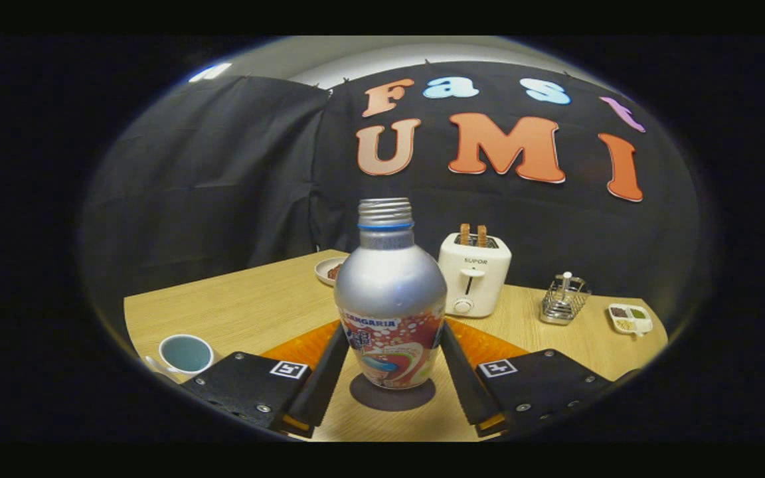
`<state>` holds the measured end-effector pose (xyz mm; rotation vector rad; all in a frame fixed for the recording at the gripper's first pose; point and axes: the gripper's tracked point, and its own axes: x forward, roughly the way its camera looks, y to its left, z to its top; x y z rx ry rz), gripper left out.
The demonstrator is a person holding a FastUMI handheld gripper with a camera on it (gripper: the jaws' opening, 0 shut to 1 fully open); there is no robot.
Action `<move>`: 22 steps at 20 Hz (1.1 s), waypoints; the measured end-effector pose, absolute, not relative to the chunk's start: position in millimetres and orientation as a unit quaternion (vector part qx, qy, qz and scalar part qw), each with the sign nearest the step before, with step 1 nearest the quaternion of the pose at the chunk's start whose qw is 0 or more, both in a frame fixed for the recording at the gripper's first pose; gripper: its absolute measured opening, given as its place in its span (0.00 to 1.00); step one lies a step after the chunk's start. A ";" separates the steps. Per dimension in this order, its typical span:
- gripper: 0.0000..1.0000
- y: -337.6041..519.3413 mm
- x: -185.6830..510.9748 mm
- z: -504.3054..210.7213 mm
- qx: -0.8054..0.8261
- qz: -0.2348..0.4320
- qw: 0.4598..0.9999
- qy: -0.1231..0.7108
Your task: Take the bottle from table, then pour the juice into the cup, finally place the bottle on the coaster
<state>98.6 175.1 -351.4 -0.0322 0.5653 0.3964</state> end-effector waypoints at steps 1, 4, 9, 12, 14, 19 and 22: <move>0.78 173.8 98.2 -356.1 -0.016 0.190 0.941 0.281; 0.79 173.1 92.3 -372.3 -0.010 0.188 0.937 0.295; 0.78 174.3 88.0 -390.3 0.008 0.180 0.932 0.314; 0.79 171.8 86.1 -394.3 0.018 0.174 0.932 0.318; 0.78 170.5 84.2 -395.3 0.024 0.174 0.933 0.315; 0.82 169.2 76.2 -398.5 0.021 0.182 0.928 0.324; 0.86 168.2 72.3 -386.6 0.024 0.187 0.931 0.314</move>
